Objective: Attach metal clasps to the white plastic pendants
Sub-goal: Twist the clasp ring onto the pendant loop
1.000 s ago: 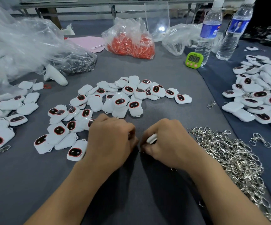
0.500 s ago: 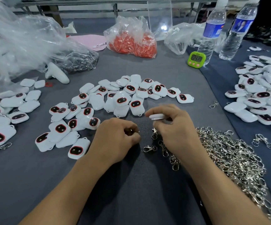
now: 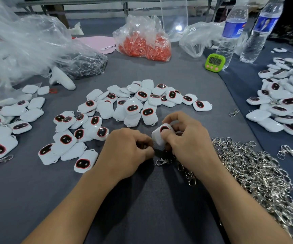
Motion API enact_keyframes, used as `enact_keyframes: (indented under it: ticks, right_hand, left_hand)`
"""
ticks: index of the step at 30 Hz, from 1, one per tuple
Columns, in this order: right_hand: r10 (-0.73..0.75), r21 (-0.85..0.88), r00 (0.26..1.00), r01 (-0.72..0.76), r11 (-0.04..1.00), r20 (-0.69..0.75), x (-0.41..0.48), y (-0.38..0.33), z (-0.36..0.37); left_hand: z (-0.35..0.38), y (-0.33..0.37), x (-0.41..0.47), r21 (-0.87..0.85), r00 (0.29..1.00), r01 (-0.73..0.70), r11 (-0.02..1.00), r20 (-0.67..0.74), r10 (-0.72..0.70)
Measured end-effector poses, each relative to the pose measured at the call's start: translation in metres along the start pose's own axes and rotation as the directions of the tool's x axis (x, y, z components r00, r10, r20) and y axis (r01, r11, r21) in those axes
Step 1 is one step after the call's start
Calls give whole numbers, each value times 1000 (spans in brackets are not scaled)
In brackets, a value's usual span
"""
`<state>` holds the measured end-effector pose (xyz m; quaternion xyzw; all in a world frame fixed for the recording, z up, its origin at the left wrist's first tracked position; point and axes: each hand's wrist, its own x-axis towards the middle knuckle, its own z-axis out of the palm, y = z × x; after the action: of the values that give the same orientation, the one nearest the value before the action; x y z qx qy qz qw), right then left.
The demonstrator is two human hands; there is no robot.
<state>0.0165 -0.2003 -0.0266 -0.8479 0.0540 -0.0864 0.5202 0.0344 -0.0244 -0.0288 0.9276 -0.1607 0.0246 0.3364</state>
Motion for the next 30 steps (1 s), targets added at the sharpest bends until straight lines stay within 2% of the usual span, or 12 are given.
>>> enact_keyframes:
  ticks: [7, 16, 27, 30]
  right_hand:
    - [-54, -60, 998, 56, 997, 42, -1, 1, -1]
    - [-82, -121, 992, 93, 988, 92, -2, -3, -4]
    - [27, -2, 993, -26, 1000, 119, 2, 4, -4]
    - [89, 109, 991, -99, 989, 98, 0, 4, 0]
  left_hand:
    - [-2, 2, 0, 57, 997, -74, 996, -9, 75]
    - [4, 9, -5, 185, 973, -173, 967, -119, 196]
    - [13, 12, -10, 384, 952, -111, 916, -224, 209]
    - [11, 13, -8, 382, 941, -122, 916, -249, 229]
